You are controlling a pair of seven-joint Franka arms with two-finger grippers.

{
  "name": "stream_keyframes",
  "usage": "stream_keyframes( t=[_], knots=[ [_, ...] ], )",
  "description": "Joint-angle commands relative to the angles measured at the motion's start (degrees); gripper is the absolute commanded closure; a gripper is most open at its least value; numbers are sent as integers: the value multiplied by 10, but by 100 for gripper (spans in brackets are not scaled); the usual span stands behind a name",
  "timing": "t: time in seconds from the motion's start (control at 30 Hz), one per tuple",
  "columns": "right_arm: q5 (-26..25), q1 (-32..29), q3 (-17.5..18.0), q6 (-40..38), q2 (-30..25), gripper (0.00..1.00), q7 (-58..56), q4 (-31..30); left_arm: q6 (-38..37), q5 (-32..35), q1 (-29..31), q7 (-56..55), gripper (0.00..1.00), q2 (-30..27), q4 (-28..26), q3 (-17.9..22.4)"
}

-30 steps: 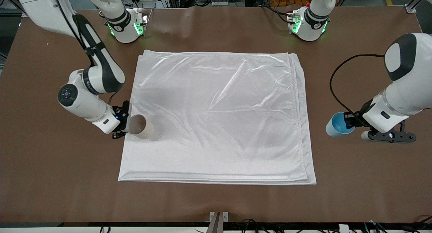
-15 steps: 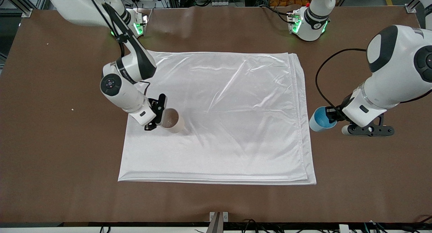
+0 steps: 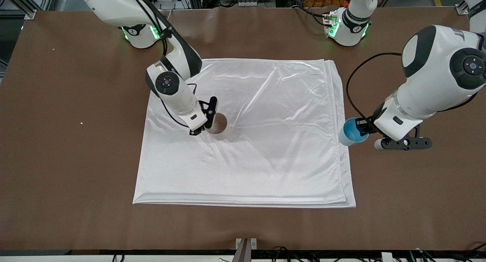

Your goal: Place blue cup into white mug on cloth

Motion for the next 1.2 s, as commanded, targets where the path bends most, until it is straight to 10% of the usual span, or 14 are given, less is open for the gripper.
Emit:
stream_keyframes(
  t=[0.0, 0.57, 1.17],
  knots=[
    [-50, 42, -23, -13, 35, 100, 68, 46, -10, 5, -9, -35, 100, 0, 4, -8],
    [-78, 99, -41, -35, 73, 93, 172, 75, -7, 6, -47, -61, 100, 7, 4, -7],
    [-77, 107, -41, -39, 71, 43, 190, 72, -6, 5, -69, -122, 100, 12, 4, -8]
  ],
)
